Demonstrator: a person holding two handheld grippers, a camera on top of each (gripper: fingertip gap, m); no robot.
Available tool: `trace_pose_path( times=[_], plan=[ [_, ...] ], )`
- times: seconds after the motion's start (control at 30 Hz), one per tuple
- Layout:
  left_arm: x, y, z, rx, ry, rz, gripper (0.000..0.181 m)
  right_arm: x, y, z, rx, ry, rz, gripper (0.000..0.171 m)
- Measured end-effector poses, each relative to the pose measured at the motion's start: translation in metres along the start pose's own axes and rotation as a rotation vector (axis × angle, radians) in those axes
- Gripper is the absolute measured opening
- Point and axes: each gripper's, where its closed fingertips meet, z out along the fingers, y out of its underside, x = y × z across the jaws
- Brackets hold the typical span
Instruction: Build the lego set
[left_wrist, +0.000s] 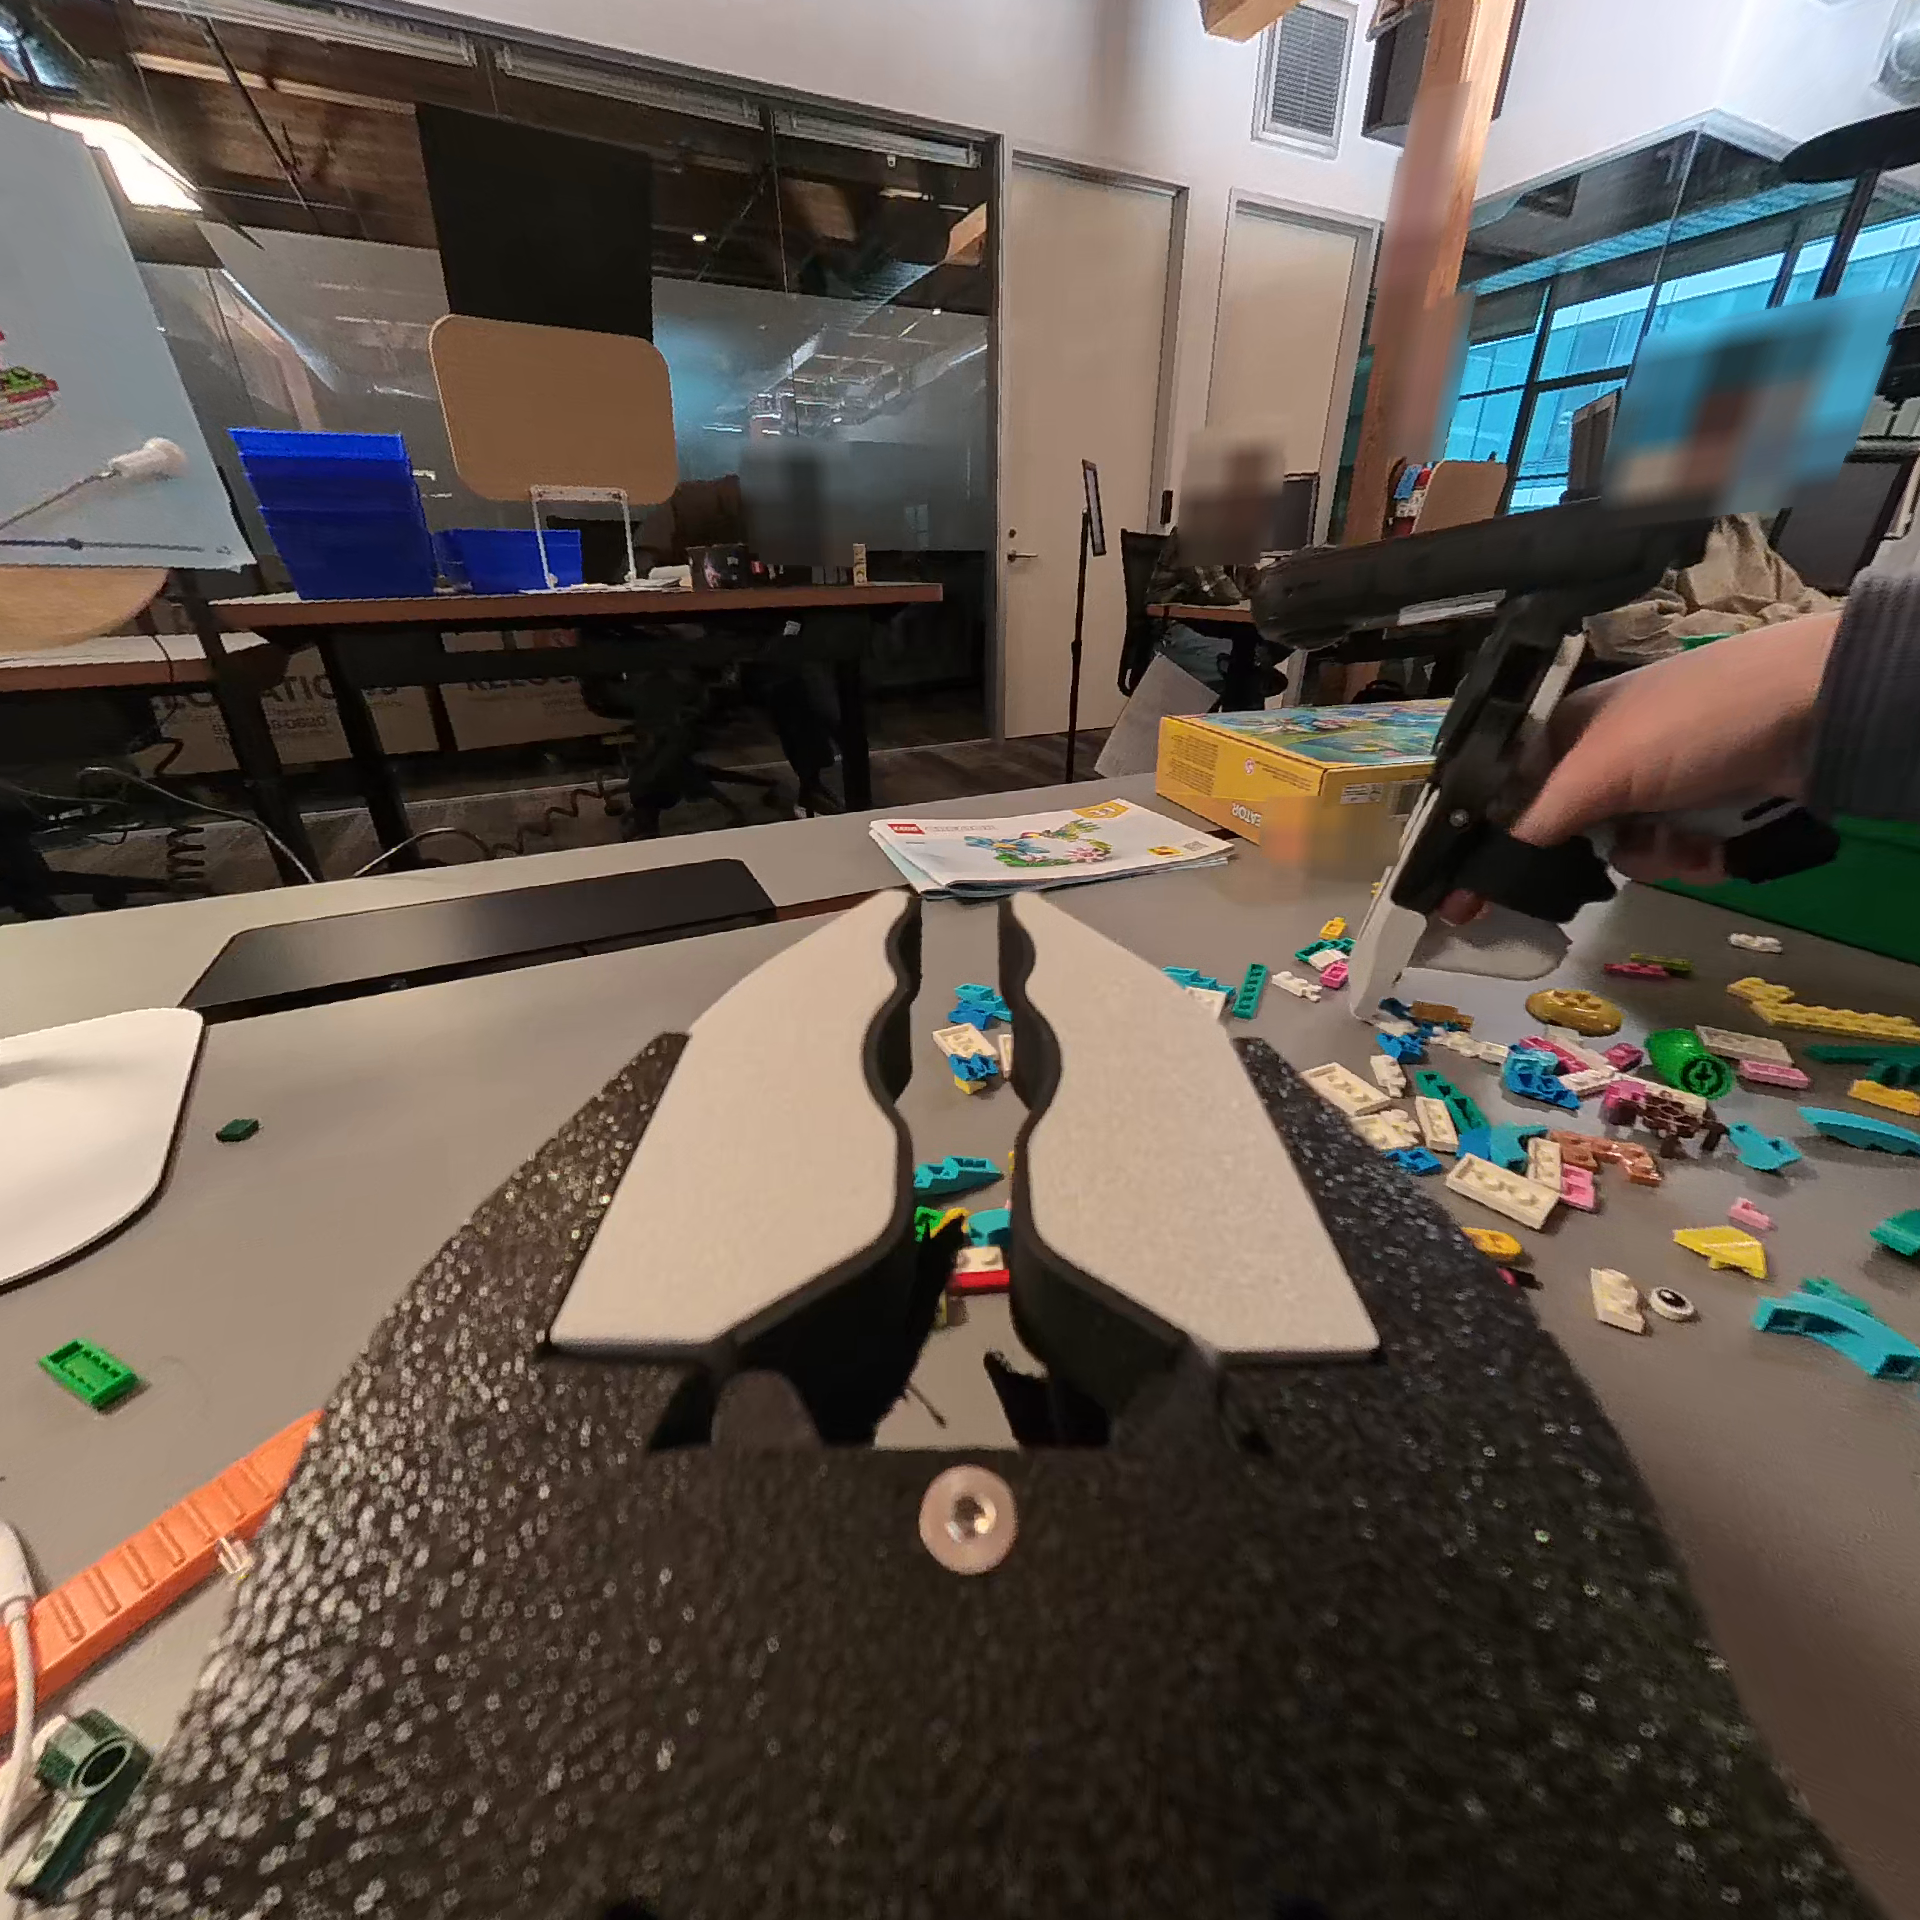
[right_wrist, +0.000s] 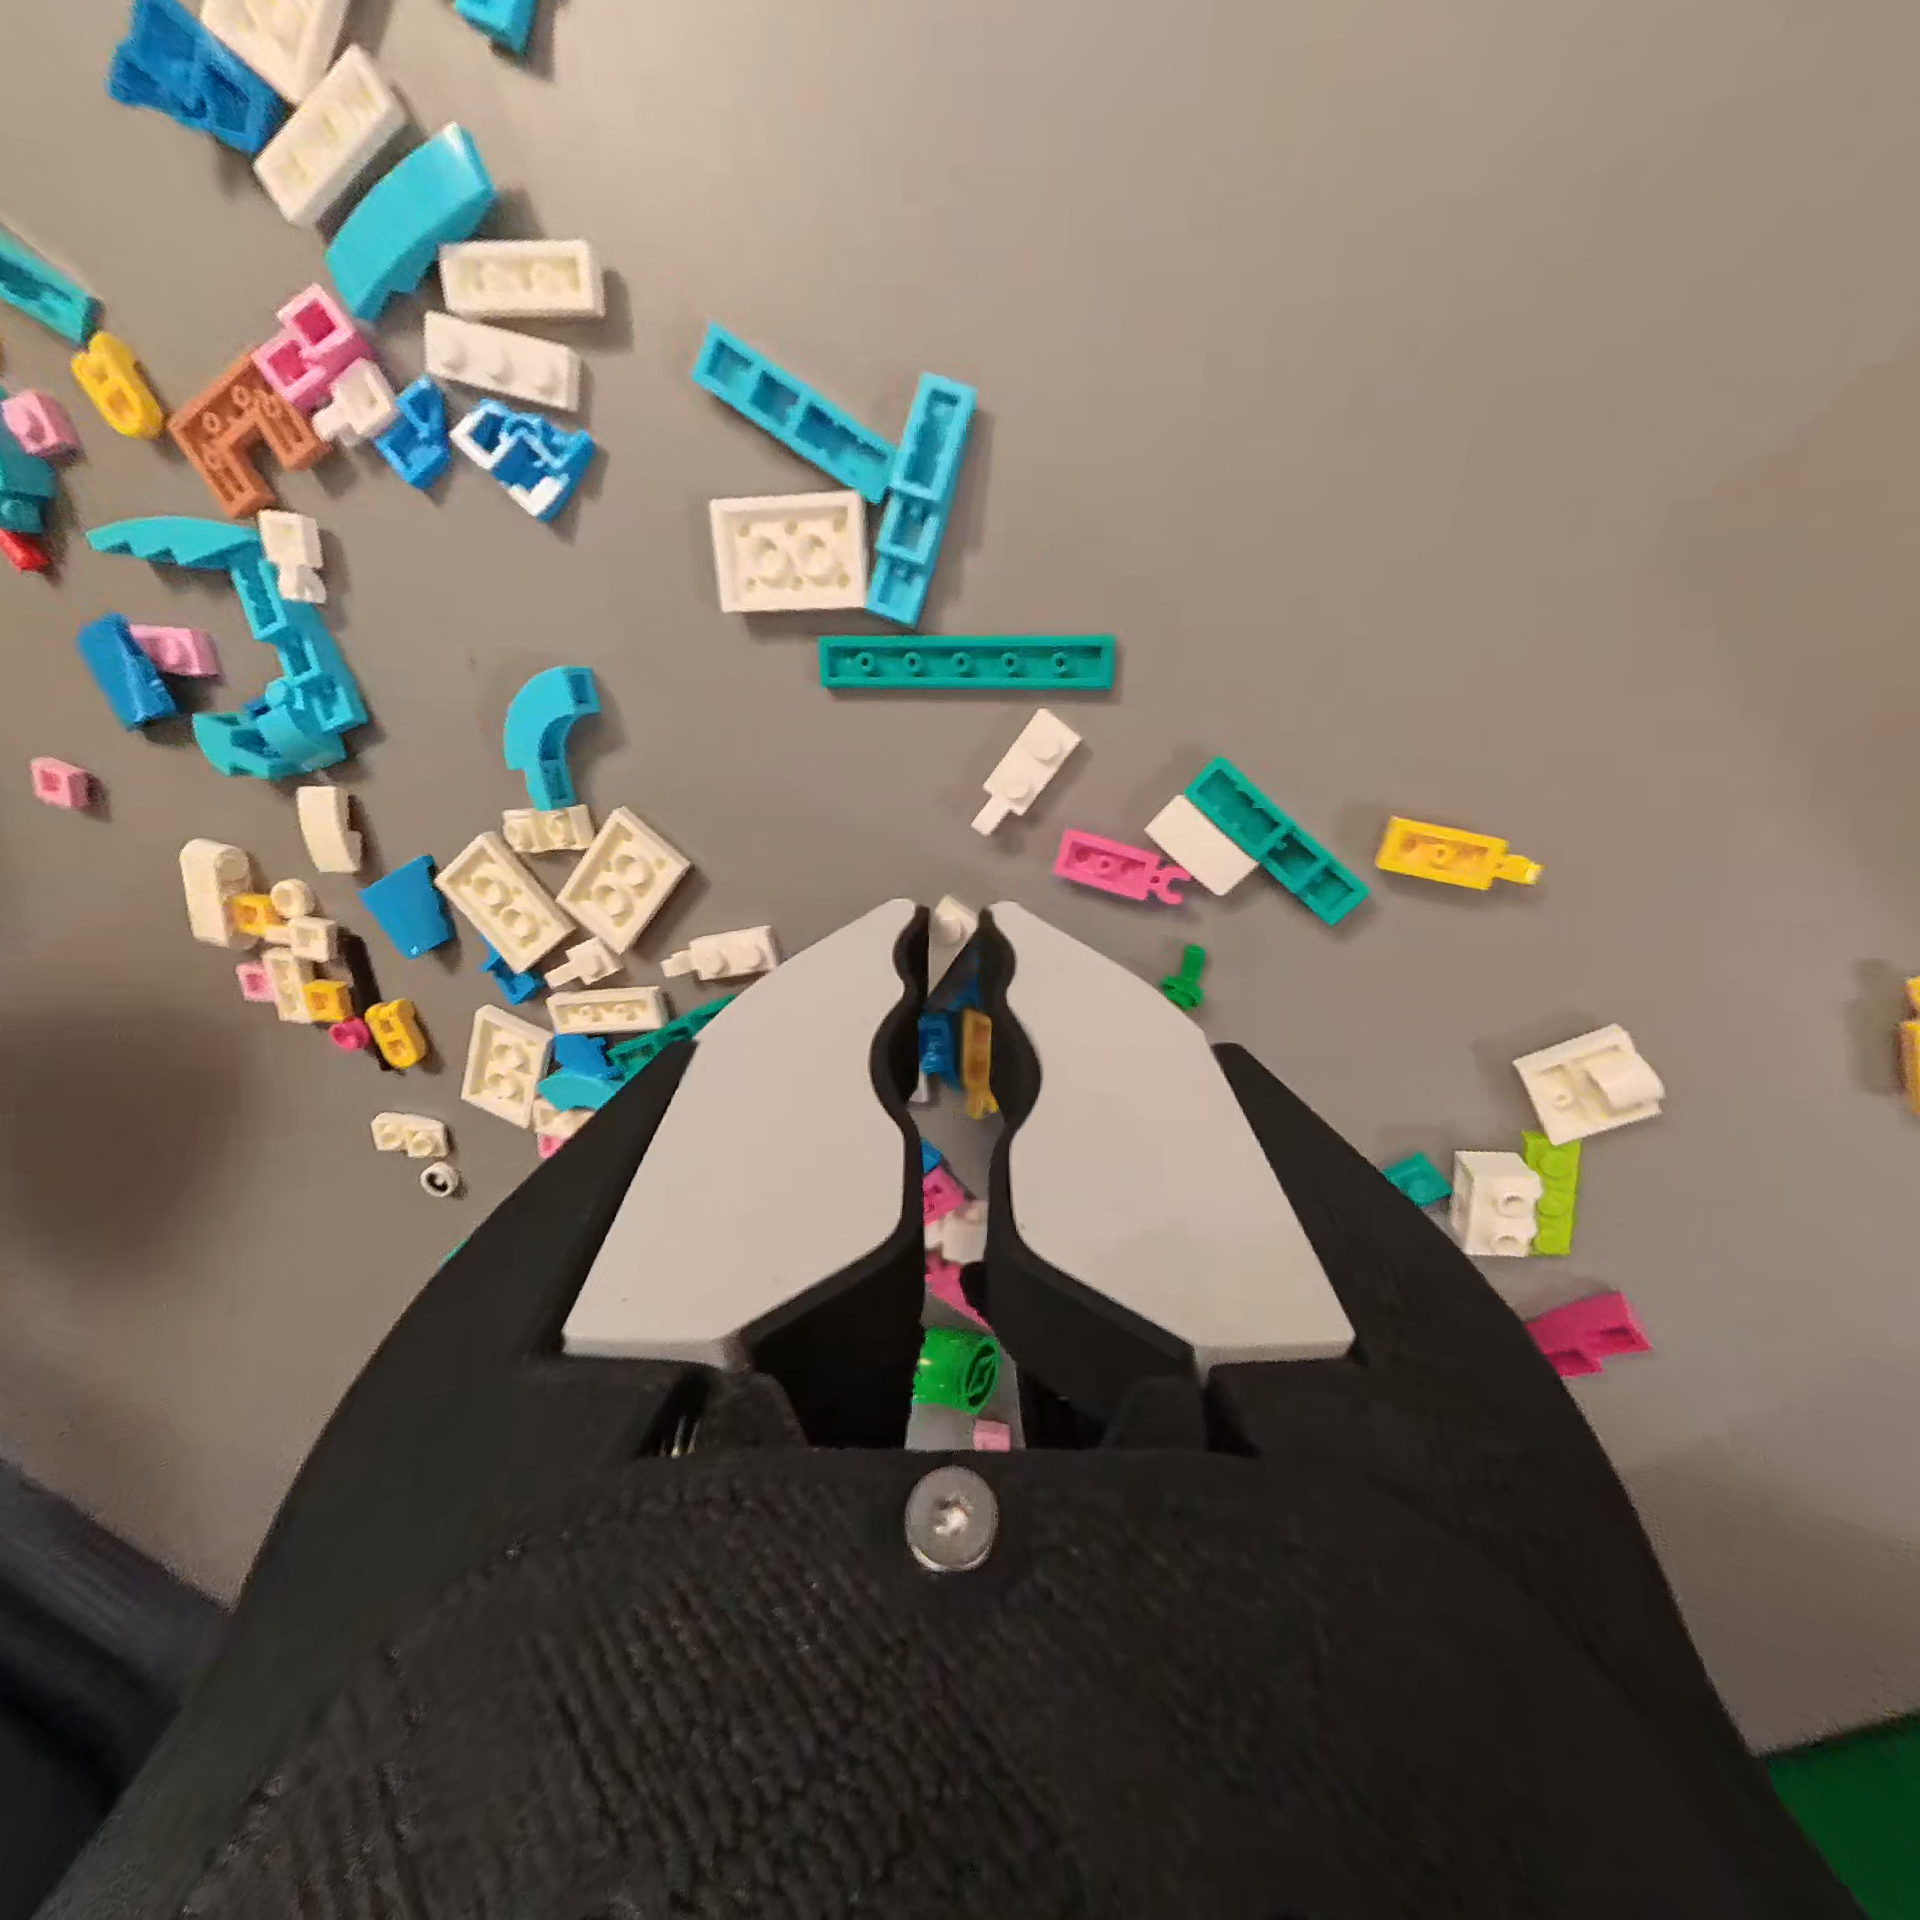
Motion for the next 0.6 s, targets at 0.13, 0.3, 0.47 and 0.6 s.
trace_pose_path(
  times=[0.13, 0.3, 0.47, 0.6],
  plan=[
    [-0.01, -0.002, -0.001, -0.002, -0.049, 0.027, 0.01, -0.03, -0.014, -0.011, 0.066, -0.079, -0.09, 0.006],
    [-0.043, -0.011, -0.009, 0.029, -0.168, 0.037, 0.009, -0.168, -0.01, -0.03, 0.171, -0.33, -0.652, 0.006],
    [-0.067, -0.009, -0.015, 0.033, -0.229, -0.05, 0.008, -0.251, 0.033, 0.006, 0.057, -0.317, -1.131, 0.006],
    [-0.072, -0.009, -0.016, 0.033, -0.242, -0.048, 0.008, -0.268, 0.041, 0.023, 0.02, -0.298, -1.24, 0.006]
  ],
)
